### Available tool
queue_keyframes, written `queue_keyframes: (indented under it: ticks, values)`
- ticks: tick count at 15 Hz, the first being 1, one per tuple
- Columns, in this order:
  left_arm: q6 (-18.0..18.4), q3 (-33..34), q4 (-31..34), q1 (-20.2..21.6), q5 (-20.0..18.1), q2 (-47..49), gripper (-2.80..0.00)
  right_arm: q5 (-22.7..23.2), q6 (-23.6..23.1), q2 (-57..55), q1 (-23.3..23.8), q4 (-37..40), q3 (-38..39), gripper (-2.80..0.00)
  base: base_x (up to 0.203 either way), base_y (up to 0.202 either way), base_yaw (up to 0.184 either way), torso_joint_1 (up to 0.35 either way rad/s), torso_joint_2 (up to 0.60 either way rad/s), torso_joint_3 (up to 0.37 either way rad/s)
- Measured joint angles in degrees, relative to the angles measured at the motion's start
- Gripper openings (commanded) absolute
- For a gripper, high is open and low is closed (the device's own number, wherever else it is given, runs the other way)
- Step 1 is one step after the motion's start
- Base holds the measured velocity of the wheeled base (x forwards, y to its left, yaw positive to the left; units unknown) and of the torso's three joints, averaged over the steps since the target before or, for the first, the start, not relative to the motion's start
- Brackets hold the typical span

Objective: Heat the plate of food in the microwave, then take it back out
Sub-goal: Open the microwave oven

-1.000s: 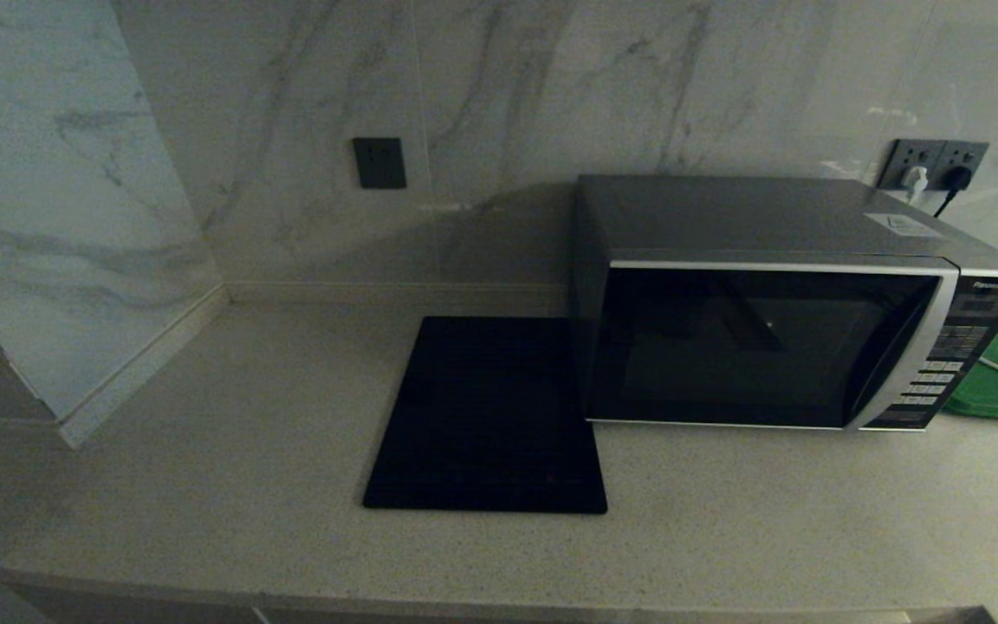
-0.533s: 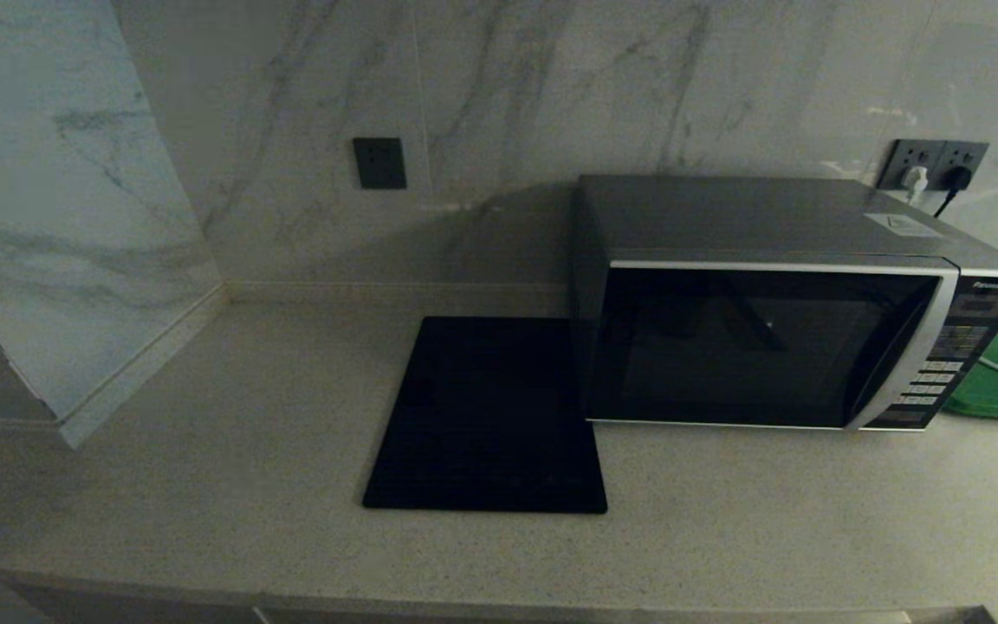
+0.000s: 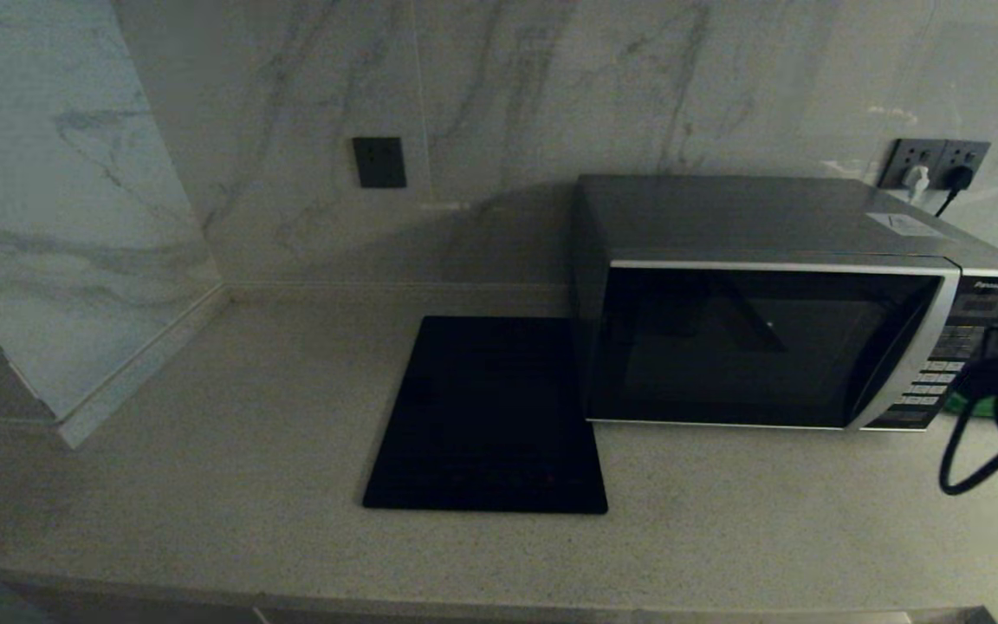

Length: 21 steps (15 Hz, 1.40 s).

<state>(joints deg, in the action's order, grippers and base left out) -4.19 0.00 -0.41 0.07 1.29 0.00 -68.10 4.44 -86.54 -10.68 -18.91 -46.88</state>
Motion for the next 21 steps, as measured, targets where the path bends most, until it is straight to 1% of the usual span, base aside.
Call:
queue_keyframes:
  ticks: [2,4,5,12,16,21]
  values:
    - [0.0,0.0,0.0,0.0,0.0,0.0,-2.80,-3.4,0.0,-5.1,-2.6,-6.7,-0.4,0.00,0.000,0.000,0.000,0.000,0.00,0.000]
    - [0.0,0.0,0.0,0.0,0.0,0.0,-2.80,-4.6,0.0,-9.8,-3.8,-12.5,-0.7,0.00,0.000,0.000,0.000,0.000,0.00,0.000]
    - [0.0,0.0,0.0,0.0,0.0,0.0,-2.80,-5.4,0.0,-11.9,-4.0,-14.3,-0.9,0.00,0.000,0.000,0.000,0.000,0.00,0.000]
    - [0.0,0.0,0.0,0.0,0.0,0.0,-2.80,-6.9,0.2,-20.3,-4.2,-15.6,-4.0,0.00,0.000,0.000,0.000,0.000,0.00,0.000]
    - [0.0,0.0,0.0,0.0,0.0,0.0,-2.80,-7.0,0.2,-23.2,-2.9,-16.2,-6.5,0.00,0.000,0.000,0.000,0.000,0.00,0.000]
    - [0.0,0.0,0.0,0.0,0.0,0.0,-2.80,-7.1,0.2,-27.5,-1.2,-22.2,-7.7,0.00,0.000,0.000,0.000,0.000,0.00,0.000]
